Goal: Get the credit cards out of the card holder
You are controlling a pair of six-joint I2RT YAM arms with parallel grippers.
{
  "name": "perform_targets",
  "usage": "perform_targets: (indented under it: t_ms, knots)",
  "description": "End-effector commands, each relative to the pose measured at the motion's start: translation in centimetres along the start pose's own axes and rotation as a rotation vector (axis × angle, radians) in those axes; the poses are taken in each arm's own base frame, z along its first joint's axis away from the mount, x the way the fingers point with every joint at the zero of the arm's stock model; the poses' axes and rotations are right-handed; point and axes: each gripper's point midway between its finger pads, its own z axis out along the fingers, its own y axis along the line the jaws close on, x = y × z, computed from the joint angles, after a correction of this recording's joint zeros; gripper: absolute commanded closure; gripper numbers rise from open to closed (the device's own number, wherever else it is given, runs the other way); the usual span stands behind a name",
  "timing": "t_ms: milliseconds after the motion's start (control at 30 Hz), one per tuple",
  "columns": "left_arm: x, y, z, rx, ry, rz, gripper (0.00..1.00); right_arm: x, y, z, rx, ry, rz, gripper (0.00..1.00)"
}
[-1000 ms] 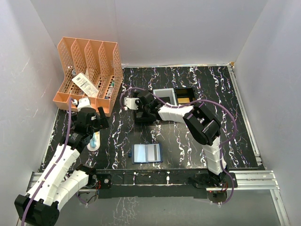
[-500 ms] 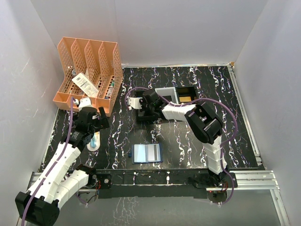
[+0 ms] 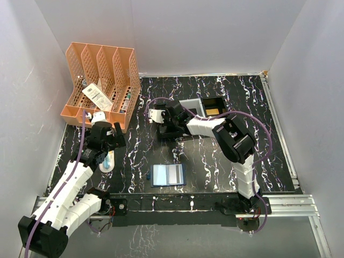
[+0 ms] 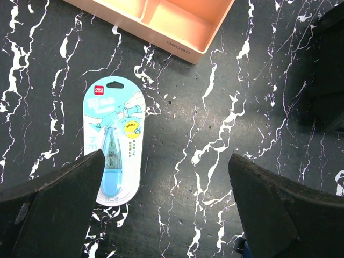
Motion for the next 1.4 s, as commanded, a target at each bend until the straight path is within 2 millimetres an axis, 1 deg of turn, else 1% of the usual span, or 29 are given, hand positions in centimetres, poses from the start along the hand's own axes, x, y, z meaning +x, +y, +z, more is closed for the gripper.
perform_targets:
  t_ms: [0,233,333,467,567,667,767,800,900,933,967,1033,1067,1133,1167,1233,1267,1367]
  knots:
    - [-0.6,-0.2,-0.3,0.013,-0.012,0.007,0.01,-1.4,-3.1,-1.1,0.07,-0.027,0.038,0.71]
    - [-0.6,-0.3,-0.2,0.016,-0.009,0.01,0.01,-1.7,-3.6,-1.8,0.079,-0.025,0.063,0.69]
    - [-0.6,-0.2,-0.3,0.017,-0.01,0.009,0.01,-2.1,-4.0,-2.0,0.084,-0.032,0.101,0.68]
    - [-0.6,-0.3,-0.4,0.021,-0.015,0.006,0.01,-2.9,-4.9,-2.5,0.107,-0.056,0.151,0.67]
    - [-0.7,-0.3,-0.4,0.023,-0.018,0.004,0.01,-4.1,-6.2,-3.6,0.14,-0.093,0.197,0.67]
    - [-0.8,-0.3,-0.4,0.025,-0.021,0.004,0.01,-5.7,-7.9,-5.3,0.181,-0.151,0.248,0.65]
    - [-0.8,-0.4,-0.5,0.03,-0.024,0.004,0.01,-7.0,-9.5,-7.5,0.234,-0.209,0.326,0.65]
    - [-0.9,-0.4,-0.5,0.032,-0.026,0.003,0.01,-7.5,-10.4,-8.7,0.268,-0.231,0.362,0.65]
    - [-1.1,-0.4,-0.7,0.037,-0.038,-0.002,0.01,-7.6,-12.1,-11.7,0.372,-0.269,0.483,0.64]
    - [-1.2,-0.3,-0.8,0.036,-0.046,-0.005,0.01,-7.8,-12.9,-13.3,0.414,-0.296,0.53,0.63]
    - [-1.4,-0.3,-1.0,0.036,-0.056,-0.01,0.01,-7.7,-13.1,-14.3,0.442,-0.311,0.581,0.6]
    - [-1.6,-0.3,-1.2,0.042,-0.073,-0.019,0.01,-7.4,-13.5,-16.7,0.493,-0.347,0.675,0.47]
    - [-1.7,-0.3,-1.3,0.046,-0.079,-0.021,0.01,-7.2,-13.4,-17.6,0.514,-0.364,0.731,0.4]
    - [-1.9,-0.3,-1.5,0.056,-0.089,-0.021,0.01,-5.8,-13.5,-19.7,0.596,-0.376,0.899,0.21]
    - [-2.0,-0.3,-1.7,0.063,-0.096,-0.021,0.01,-5.1,-13.1,-20.4,0.616,-0.376,0.974,0.15]
    - [-1.9,-0.3,-1.9,0.072,-0.101,-0.02,0.01,-4.8,-12.3,-21.6,0.608,-0.396,1.074,0.04]
    - [-1.9,-0.4,-2.0,0.077,-0.102,-0.02,0.01,-4.9,-11.8,-22.0,0.585,-0.405,1.111,0.02]
    - [-1.7,-0.7,-2.2,0.106,-0.101,-0.015,0.01,-4.9,-9.4,-22.4,0.485,-0.406,1.208,0.02]
